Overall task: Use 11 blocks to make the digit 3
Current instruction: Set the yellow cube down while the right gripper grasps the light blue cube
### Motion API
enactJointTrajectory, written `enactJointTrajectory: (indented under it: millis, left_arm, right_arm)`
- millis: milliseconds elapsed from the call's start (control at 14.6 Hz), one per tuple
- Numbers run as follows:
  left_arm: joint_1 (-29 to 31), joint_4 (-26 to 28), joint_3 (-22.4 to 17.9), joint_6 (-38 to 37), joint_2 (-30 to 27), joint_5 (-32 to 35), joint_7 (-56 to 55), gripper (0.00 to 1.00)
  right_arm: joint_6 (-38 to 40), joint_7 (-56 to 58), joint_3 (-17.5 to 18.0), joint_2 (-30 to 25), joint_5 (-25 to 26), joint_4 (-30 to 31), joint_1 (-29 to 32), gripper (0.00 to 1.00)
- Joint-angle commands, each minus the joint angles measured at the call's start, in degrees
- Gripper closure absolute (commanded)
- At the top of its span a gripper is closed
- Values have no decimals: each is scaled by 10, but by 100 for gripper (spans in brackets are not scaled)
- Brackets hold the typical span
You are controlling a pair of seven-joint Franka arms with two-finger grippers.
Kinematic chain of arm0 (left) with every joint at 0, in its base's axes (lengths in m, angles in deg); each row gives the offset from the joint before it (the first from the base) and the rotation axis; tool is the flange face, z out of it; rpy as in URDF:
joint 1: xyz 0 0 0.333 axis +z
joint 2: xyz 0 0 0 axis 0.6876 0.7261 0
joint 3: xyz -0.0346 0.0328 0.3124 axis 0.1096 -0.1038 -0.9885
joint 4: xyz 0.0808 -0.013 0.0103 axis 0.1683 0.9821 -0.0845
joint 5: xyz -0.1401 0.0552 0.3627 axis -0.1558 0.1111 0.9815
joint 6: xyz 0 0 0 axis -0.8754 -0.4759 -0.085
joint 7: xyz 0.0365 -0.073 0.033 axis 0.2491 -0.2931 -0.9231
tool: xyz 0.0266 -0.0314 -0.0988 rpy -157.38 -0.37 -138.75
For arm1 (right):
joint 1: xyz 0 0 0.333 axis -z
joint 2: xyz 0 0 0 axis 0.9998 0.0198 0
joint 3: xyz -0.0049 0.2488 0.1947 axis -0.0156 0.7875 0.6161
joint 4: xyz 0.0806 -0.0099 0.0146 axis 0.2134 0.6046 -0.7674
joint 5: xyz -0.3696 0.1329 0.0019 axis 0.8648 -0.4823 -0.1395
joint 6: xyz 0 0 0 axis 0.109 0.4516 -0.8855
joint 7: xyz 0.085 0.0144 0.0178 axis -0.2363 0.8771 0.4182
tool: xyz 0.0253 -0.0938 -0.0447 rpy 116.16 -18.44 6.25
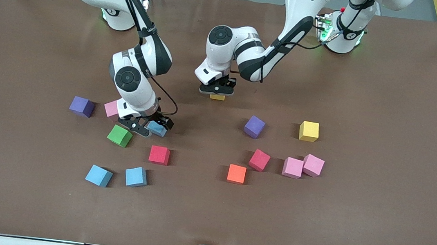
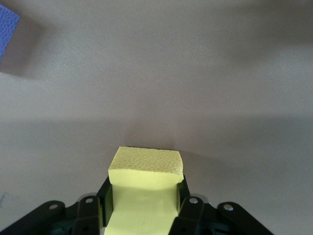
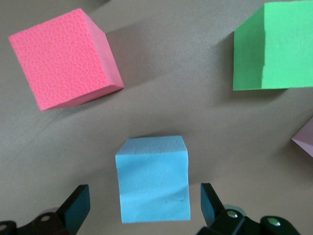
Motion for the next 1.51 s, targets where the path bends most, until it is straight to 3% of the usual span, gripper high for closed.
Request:
enactJointTrajectory:
  millis: [0, 69, 137, 206, 275, 481, 687, 1099, 1442]
  left_arm:
    - [-4, -4, -3, 5, 3, 12, -6, 60]
    - [-4, -4, -3, 5, 2, 12, -6, 58]
    - [-3, -4, -3, 5, 2, 12, -7, 47]
    - [-2, -4, -2, 5, 2, 11, -8, 18]
    - [0, -4, -1, 4, -1, 11, -8, 0]
    - [6, -3, 0, -1, -18, 6, -6, 0]
    - [30, 0, 1, -20, -38, 5, 20, 0]
    - [112, 9, 1, -58, -70, 4, 231, 0]
    - [162, 55, 0, -53, -82, 11, 332, 2]
  right_arm:
    - [-19, -6, -2, 13, 9, 2, -2, 1]
    - [-27, -6, -2, 19, 9, 2, -2, 1]
    - [-30, -7, -2, 23, 9, 2, -1, 3]
    - [-31, -6, -2, 26, 9, 2, -1, 5]
    - [-31, -6, -2, 28, 9, 2, 1, 6]
    - [-30, -7, -3, 29, 9, 2, 3, 10]
    - [-29, -8, -3, 29, 9, 3, 3, 26]
    - [-21, -80, -2, 27, 7, 5, 0, 97]
    - [20, -210, -1, 1, 7, 7, -3, 100]
